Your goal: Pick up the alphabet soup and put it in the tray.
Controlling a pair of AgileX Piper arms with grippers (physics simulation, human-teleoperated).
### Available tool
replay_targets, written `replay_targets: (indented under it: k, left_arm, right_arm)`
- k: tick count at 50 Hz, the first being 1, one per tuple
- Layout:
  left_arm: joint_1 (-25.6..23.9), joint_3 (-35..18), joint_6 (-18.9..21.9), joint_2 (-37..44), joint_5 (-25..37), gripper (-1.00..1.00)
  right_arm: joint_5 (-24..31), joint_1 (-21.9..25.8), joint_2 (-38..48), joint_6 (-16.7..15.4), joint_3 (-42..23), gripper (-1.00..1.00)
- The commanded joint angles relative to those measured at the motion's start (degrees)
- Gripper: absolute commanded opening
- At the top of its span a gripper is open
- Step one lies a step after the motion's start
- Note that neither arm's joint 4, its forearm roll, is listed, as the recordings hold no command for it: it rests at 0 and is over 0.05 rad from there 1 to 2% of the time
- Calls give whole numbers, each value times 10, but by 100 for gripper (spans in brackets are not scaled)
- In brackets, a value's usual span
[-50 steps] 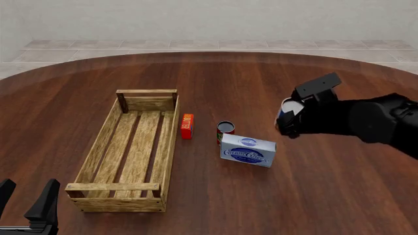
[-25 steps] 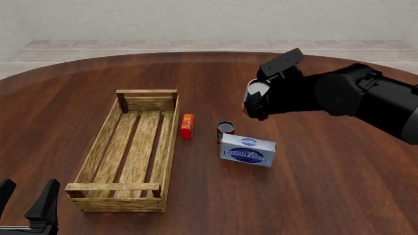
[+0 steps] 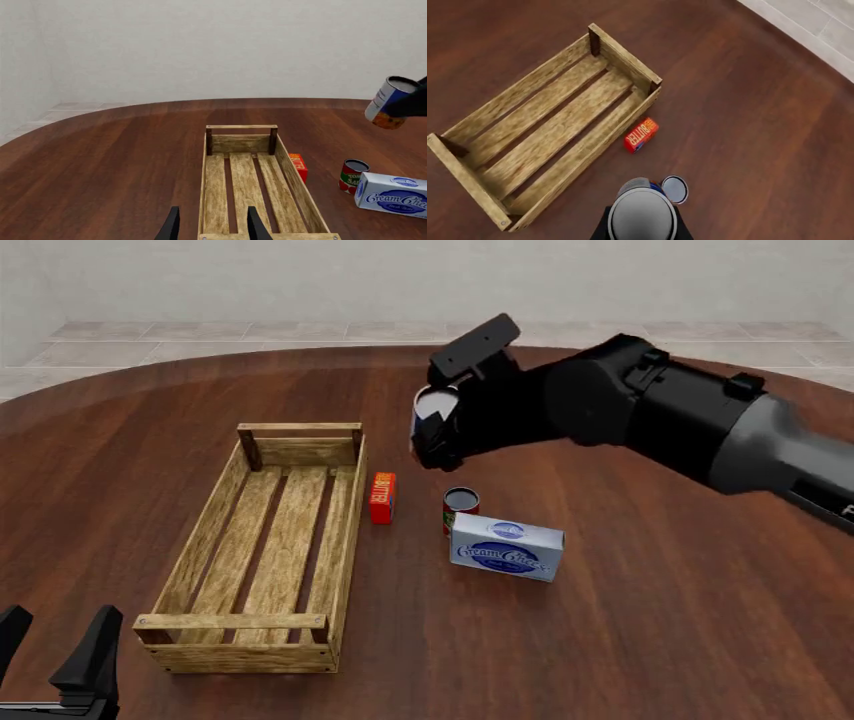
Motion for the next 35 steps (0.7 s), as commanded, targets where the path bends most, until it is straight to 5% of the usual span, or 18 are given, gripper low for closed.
replay_targets:
  k: [1,35]
  left_arm:
    - [0,0,0,0,0,100]
    - [0,0,0,0,0,100]
  right_arm:
    - [8,46,47,10,-66,-100]
    - [15,137,203,17,-190,-100]
